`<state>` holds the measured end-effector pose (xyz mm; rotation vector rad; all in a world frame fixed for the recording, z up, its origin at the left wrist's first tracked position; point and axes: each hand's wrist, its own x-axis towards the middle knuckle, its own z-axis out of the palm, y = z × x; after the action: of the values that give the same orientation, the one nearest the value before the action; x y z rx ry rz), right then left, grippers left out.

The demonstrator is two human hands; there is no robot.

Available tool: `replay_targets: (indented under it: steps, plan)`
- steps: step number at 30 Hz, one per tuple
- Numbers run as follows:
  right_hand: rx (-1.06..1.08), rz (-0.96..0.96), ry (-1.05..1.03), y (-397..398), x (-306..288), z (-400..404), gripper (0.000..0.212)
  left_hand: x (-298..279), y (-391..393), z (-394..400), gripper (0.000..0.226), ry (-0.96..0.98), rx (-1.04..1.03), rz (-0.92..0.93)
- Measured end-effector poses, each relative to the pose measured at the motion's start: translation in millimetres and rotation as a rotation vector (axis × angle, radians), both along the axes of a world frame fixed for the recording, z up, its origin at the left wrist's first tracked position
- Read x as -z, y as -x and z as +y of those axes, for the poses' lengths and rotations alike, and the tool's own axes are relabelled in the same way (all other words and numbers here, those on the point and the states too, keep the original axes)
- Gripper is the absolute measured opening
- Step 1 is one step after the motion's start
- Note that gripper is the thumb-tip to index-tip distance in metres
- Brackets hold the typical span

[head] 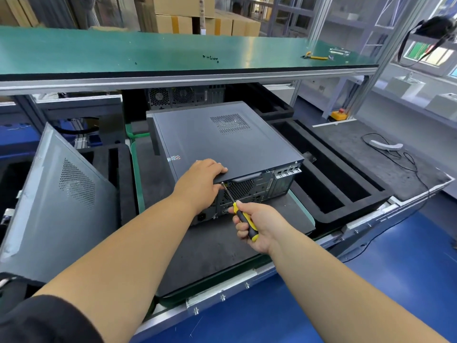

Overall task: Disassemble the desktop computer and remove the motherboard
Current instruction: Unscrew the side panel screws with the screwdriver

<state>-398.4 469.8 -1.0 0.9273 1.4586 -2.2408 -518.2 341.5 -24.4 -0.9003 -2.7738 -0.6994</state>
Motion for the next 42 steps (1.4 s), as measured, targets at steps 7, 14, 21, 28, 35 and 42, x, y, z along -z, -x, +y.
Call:
replay_targets:
  steps: [7, 14, 21, 28, 35, 42]
  plan:
    - [-0.073, 0.048, 0.15, 2.0, 13.8, 20.9, 0.031, -2.4, 9.2, -3.7, 0.048, -0.025, -0.008, -0.079]
    - [-0.174, 0.076, 0.189, 2.4, 25.3, 31.7, 0.019, -6.9, -0.5, 0.6, 0.048, -0.06, -0.087, -0.089]
    - [-0.253, 0.022, 0.261, 9.0, 19.4, 31.9, 0.039, -11.2, -2.4, 0.8, 0.048, -0.059, -0.099, -0.102]
    - [-0.264, 0.059, 0.166, 9.7, 16.4, 26.2, 0.027, 2.3, -4.5, -2.2, 0.036, -0.13, -0.088, 0.027]
    - [-0.195, 0.043, -0.033, 9.2, 27.6, 23.7, 0.019, 7.2, -7.7, -1.2, 0.023, -0.133, -0.049, 0.099]
    - [-0.203, 0.04, 0.176, 12.1, 24.3, 29.0, 0.034, 6.9, -5.2, -2.4, 0.02, -0.131, -0.002, 0.136]
